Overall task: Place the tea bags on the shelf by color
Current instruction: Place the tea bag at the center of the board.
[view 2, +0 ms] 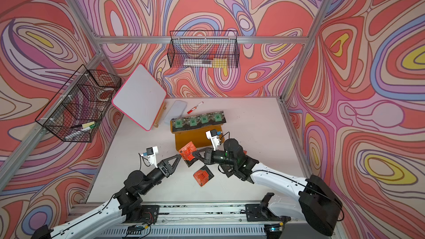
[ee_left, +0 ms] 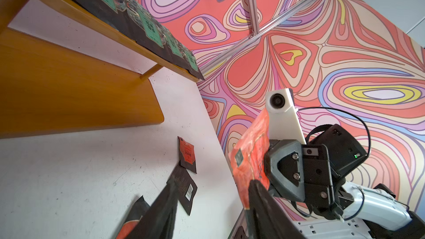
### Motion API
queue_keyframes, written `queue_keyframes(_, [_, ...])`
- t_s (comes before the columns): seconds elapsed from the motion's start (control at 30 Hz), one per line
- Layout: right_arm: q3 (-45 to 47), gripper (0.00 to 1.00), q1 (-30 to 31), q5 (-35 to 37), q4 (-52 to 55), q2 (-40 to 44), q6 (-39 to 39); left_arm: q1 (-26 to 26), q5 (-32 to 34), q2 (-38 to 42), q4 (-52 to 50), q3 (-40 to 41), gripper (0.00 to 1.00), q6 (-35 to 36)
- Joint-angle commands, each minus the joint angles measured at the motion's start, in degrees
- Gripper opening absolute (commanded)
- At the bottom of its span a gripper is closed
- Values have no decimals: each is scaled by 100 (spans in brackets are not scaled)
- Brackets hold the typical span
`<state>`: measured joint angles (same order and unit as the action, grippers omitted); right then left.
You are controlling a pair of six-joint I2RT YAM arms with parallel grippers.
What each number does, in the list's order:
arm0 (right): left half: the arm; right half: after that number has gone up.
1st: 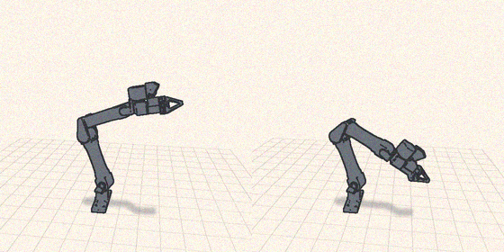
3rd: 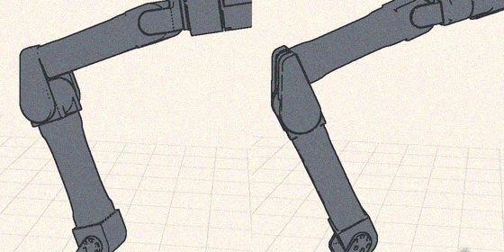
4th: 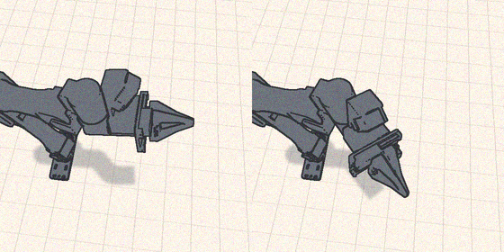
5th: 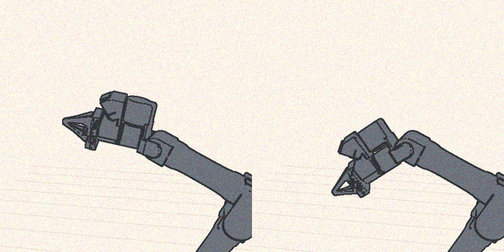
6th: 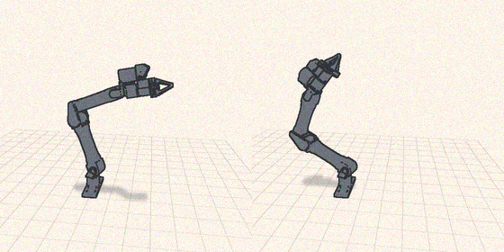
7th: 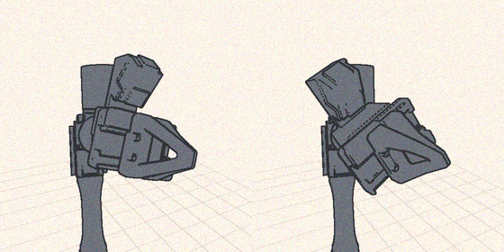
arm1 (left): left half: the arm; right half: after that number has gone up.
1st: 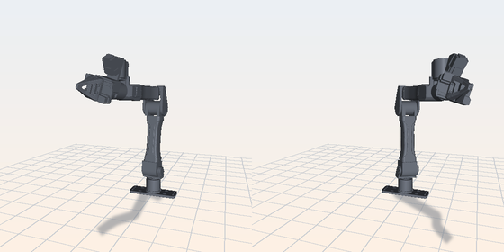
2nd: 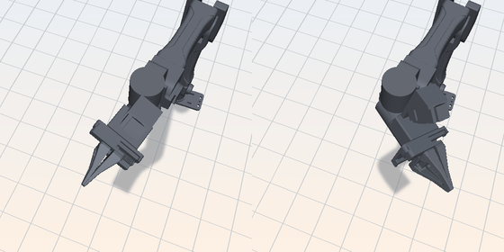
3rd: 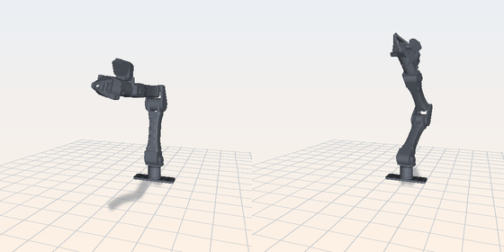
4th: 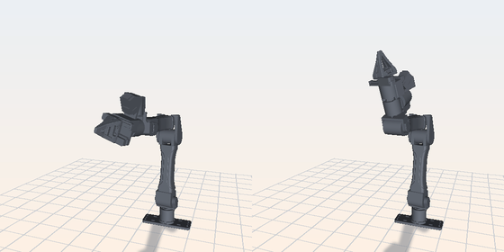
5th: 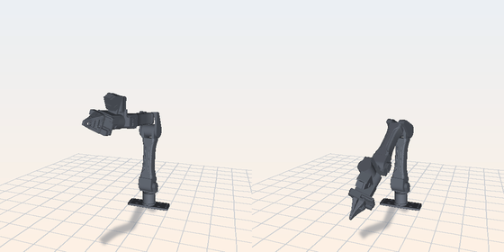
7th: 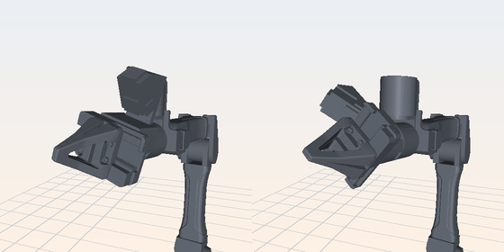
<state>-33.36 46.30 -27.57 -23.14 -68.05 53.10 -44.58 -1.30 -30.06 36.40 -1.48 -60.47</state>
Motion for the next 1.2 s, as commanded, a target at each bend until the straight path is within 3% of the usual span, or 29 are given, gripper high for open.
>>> queue_keyframes(0.0, [5, 0, 49, 60, -112, -41, 23, 28, -65, -184, 725, -63, 48, 11])
queue_keyframes(0.37, [-42, 0, 99, 30, -108, -129, 7, 28, -195, -621, 1172, -199, 26, 45])
queue_keyframes(0.63, [-65, 0, 106, 33, -53, -147, -25, 28, -186, -694, 1179, -222, 0, 27])
queue_keyframes(0.9, [-211, 33, 106, 319, 635, -21, -277, 28, -16, -402, 670, -226, 0, 44])
queue_keyframes(1.03, [-349, 43, 106, 864, 1519, 186, -612, 45, 144, 94, -651, -478, 0, 253])
queue_keyframes(1.17, [-493, 44, 106, 1498, 2429, 420, -956, 85, 397, 588, -2377, -960, 0, 756])
